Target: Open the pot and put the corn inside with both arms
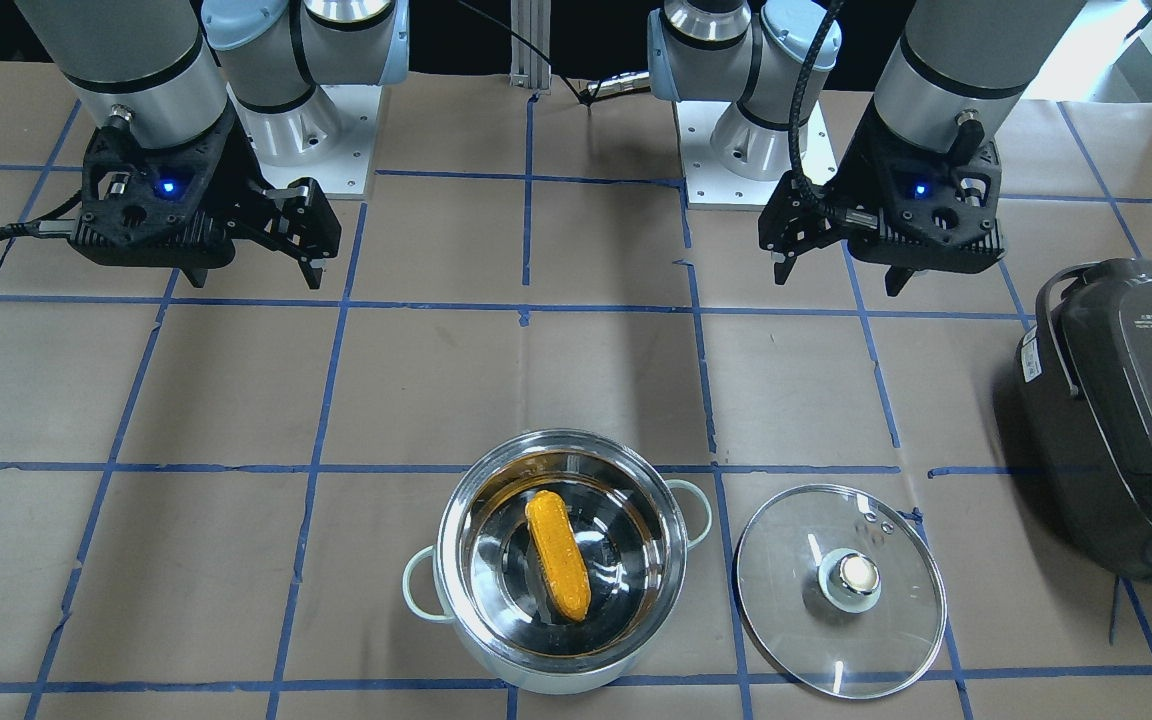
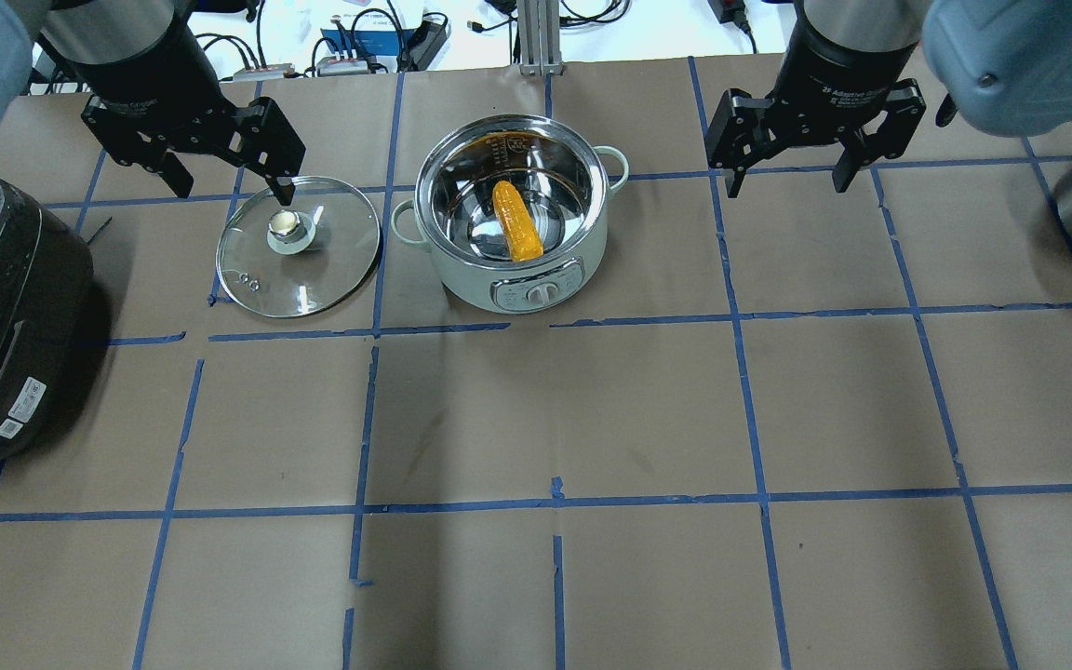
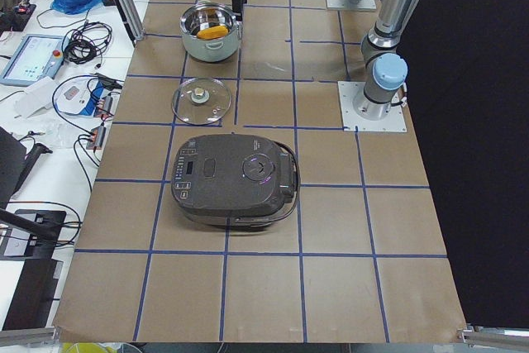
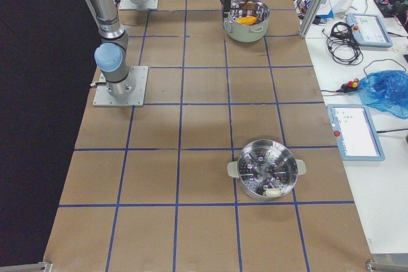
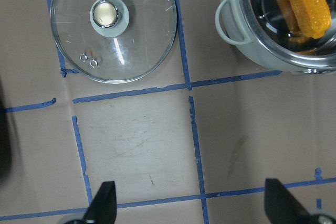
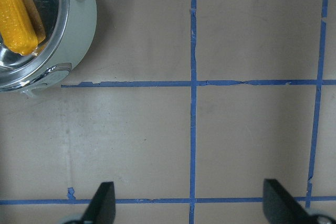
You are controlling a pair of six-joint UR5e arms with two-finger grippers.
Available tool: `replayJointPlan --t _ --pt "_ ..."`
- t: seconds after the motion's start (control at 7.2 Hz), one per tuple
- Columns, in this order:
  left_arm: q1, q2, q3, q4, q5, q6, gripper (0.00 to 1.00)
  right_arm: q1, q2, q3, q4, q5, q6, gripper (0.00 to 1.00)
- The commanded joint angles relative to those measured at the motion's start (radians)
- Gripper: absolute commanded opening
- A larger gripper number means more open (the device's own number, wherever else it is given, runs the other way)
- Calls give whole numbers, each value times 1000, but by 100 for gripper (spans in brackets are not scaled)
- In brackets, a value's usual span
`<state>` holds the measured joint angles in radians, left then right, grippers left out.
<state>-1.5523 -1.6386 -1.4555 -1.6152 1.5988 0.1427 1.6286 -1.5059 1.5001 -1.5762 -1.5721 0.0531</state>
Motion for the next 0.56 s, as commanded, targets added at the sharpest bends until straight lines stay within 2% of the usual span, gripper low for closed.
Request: replayJointPlan --t 0.0,0.42 --pt "1 -1 0 0 1 2 100 4 -8 8 -7 0 -6 100" --pt "0 0 0 0 1 2 100 5 -8 3 -8 1 -12 100"
